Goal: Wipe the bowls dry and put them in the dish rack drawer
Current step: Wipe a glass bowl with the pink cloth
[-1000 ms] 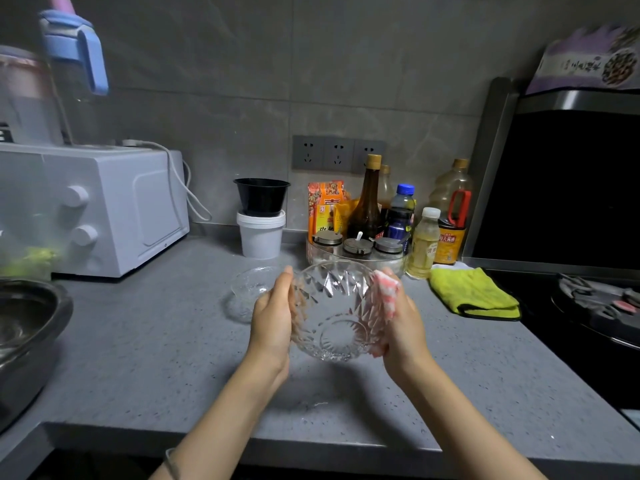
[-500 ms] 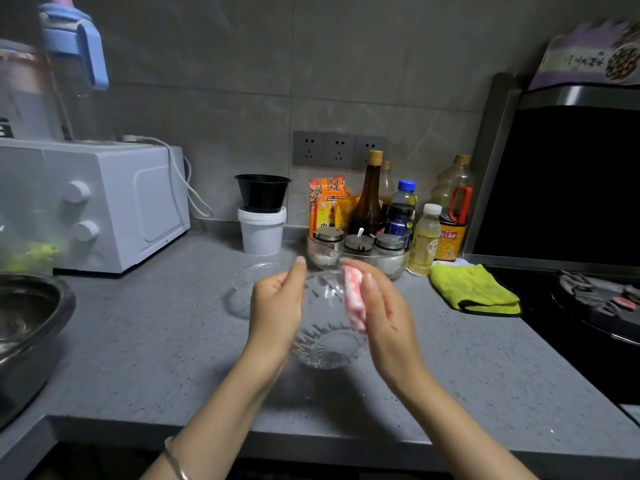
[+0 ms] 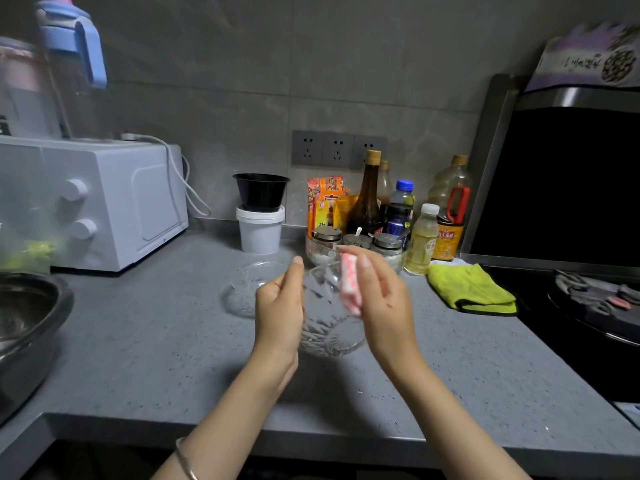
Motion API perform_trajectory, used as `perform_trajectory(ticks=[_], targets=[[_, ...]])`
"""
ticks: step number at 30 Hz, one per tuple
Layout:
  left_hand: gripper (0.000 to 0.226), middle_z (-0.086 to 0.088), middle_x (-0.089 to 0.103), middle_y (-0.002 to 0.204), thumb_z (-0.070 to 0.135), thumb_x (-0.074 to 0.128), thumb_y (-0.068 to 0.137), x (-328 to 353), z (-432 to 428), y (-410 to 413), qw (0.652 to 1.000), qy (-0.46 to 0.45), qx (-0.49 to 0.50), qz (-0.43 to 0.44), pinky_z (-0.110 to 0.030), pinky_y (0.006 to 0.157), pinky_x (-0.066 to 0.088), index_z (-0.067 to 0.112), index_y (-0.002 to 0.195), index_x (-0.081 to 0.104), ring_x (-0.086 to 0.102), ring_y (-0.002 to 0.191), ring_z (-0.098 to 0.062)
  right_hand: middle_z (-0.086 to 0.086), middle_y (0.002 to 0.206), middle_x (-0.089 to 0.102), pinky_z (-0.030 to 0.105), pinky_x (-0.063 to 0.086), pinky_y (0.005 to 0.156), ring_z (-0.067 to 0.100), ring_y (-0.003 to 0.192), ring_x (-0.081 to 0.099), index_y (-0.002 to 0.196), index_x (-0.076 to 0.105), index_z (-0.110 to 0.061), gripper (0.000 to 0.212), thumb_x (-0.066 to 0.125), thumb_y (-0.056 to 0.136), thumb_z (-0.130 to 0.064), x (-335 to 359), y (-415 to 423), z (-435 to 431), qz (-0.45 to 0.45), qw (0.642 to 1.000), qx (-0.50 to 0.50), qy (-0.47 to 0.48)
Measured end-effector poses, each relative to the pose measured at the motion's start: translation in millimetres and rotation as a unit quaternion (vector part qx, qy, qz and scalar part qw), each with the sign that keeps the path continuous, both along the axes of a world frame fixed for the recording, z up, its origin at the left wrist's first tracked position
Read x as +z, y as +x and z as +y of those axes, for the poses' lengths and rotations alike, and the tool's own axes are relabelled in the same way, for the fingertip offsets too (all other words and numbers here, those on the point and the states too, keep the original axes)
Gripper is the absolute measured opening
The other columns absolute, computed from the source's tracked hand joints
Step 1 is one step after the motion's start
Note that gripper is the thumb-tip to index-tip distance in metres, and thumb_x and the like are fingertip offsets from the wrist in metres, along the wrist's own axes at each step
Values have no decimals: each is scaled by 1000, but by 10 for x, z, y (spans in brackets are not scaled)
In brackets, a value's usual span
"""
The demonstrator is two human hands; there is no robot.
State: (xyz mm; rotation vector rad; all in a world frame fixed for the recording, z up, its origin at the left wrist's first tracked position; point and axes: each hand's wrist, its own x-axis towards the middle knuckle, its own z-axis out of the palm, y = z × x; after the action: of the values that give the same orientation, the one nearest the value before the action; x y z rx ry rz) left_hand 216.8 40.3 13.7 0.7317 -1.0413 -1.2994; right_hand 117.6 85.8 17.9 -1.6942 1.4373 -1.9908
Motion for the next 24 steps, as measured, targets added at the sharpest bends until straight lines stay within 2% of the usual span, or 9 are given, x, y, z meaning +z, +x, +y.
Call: perform_trajectory(ticks=[2, 4, 6, 9, 13, 16, 19, 21, 24], targets=[[32, -11, 51, 61, 33, 54, 94, -32, -17, 9, 998, 27, -5, 51, -25, 52, 41, 8, 75, 55, 50, 56, -22, 15, 86, 67, 35, 51, 65, 28, 75, 61, 106, 67, -16, 35, 45, 94, -41, 19, -11, -9, -192, 979, 37, 53], [30, -1, 68, 65, 34, 52, 94, -46, -29, 6, 994, 50, -12, 97, -23, 55, 52, 12, 78, 61, 66, 61, -15, 12, 92, 70, 41, 53, 79, 29, 87, 64, 114, 64, -15, 36, 43, 98, -39, -40, 15, -29, -330, 938, 45, 98], [31, 3, 73, 73, 39, 49, 95, -47, -20, -10, 991, 68, -28, 111, -25, 60, 55, 15, 85, 66, 71, 70, -10, -4, 89, 72, 32, 52, 75, 14, 91, 65, 104, 67, -23, 30, 43, 96, -39, -128, 33, -72, -399, 910, 46, 103], [36, 1, 75, 86, 43, 44, 96, -60, -25, -18, 989, 90, -56, 101, -28, 67, 56, 16, 96, 68, 71, 85, -14, -11, 75, 68, 19, 47, 49, 5, 68, 63, 98, 66, -22, 26, 46, 96, -39, -111, 8, -99, -414, 904, 43, 100], [47, -5, 67, 118, 50, 31, 98, -113, -89, 42, 991, 82, -107, -25, -35, 102, 43, 20, 119, 60, 60, 111, -17, -11, 50, 56, 15, 37, 37, 1, 42, 51, 76, 58, -19, 30, 48, 96, -39, -12, -95, -45, -350, 933, 24, 84], [46, -8, 61, 127, 58, 23, 95, -136, -74, 172, 965, 83, -222, -116, -43, 96, 49, 30, 117, 54, 64, 106, -25, -5, 48, 43, 16, 31, 40, 6, 41, 38, 65, 49, -12, 41, 46, 91, -44, -9, -150, 21, -231, 972, 25, 23], [68, -19, 62, 123, 68, 28, 88, -181, -56, 287, 899, 192, -390, -57, -47, 75, 59, 20, 128, 53, 66, 100, -41, -4, 51, 41, 21, 33, 45, 6, 46, 41, 60, 46, -12, 48, 46, 95, -44, -139, -194, 45, 2, 999, 12, -35], [73, -27, 60, 123, 64, 41, 85, -208, -54, 364, 863, 248, -439, 19, -47, 74, 59, 7, 129, 54, 63, 105, -43, -7, 53, 40, 22, 31, 49, 2, 51, 40, 59, 45, -23, 40, 43, 94, -44, -229, -201, 61, 151, 987, -34, -36], [63, -29, 57, 126, 36, 56, 77, -262, -59, 437, 865, 251, -426, 81, -54, 90, 47, 9, 134, 50, 53, 119, -45, 0, 56, 43, 16, 28, 51, 0, 52, 38, 59, 49, -15, 43, 43, 93, -41, -244, -179, 116, 171, 985, -3, -9]])
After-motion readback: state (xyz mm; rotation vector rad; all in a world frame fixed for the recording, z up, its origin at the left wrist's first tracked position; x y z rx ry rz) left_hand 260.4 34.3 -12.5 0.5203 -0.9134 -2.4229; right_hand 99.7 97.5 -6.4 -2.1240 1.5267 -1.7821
